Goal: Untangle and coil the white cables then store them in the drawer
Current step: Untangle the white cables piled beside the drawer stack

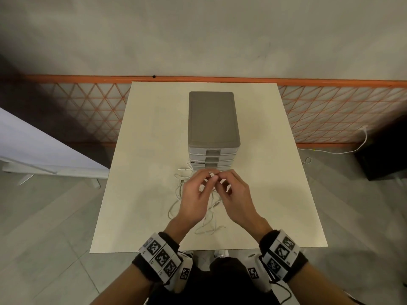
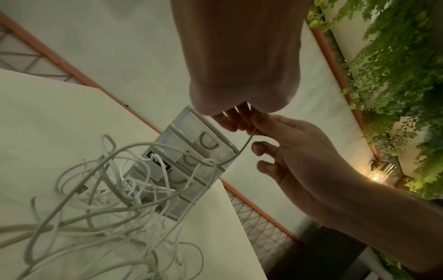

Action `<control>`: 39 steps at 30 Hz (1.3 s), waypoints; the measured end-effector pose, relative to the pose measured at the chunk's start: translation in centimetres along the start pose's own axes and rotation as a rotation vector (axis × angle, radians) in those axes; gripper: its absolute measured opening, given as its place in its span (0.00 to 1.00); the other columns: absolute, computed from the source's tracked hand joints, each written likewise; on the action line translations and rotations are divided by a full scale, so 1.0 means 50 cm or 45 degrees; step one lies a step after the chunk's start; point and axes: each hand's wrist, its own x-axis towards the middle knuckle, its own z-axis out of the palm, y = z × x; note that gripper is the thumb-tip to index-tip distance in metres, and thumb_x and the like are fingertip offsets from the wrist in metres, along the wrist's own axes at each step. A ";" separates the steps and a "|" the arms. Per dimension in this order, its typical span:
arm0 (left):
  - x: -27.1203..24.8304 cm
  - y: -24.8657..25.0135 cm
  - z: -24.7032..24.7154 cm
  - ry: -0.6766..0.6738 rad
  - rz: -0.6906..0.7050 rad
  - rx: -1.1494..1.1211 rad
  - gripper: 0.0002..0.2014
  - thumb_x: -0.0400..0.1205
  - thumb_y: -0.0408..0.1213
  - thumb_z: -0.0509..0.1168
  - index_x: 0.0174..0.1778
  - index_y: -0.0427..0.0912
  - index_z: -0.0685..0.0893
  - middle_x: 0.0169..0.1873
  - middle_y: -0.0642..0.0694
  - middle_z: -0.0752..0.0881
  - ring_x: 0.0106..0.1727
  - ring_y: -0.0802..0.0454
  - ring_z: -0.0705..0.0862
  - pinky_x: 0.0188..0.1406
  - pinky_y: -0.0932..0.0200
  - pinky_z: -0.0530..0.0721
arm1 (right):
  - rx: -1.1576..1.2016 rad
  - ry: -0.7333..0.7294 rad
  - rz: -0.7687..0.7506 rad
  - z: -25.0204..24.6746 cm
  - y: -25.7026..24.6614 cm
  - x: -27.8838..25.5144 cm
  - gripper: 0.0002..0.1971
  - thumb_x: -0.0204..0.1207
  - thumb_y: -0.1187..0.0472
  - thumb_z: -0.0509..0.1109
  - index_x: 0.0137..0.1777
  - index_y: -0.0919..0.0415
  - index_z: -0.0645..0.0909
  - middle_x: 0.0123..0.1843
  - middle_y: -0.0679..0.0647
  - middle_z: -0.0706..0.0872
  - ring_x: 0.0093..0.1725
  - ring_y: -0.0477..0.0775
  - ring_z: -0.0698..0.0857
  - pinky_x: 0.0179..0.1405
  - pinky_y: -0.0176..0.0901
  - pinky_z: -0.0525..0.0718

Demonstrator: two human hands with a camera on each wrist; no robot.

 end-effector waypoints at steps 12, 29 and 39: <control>0.070 0.139 -0.099 0.165 -0.019 -0.640 0.10 0.91 0.35 0.49 0.43 0.41 0.67 0.30 0.49 0.69 0.28 0.52 0.70 0.35 0.54 0.81 | -0.023 -0.259 0.200 0.040 0.061 -0.026 0.02 0.85 0.63 0.65 0.51 0.56 0.77 0.49 0.47 0.84 0.40 0.43 0.80 0.36 0.27 0.73; 0.097 0.216 -0.164 0.170 -0.037 -0.783 0.11 0.88 0.36 0.53 0.38 0.48 0.70 0.28 0.54 0.65 0.27 0.57 0.58 0.24 0.64 0.58 | 0.060 -0.263 0.364 0.043 0.067 0.042 0.14 0.87 0.62 0.63 0.38 0.54 0.79 0.32 0.43 0.83 0.27 0.42 0.73 0.32 0.40 0.75; 0.057 0.066 -0.088 -0.384 -0.078 0.536 0.07 0.87 0.42 0.63 0.57 0.43 0.81 0.24 0.54 0.73 0.26 0.56 0.71 0.30 0.56 0.70 | -0.155 -0.297 -0.029 -0.047 -0.056 0.100 0.08 0.83 0.64 0.69 0.42 0.62 0.85 0.28 0.35 0.79 0.31 0.40 0.78 0.34 0.24 0.70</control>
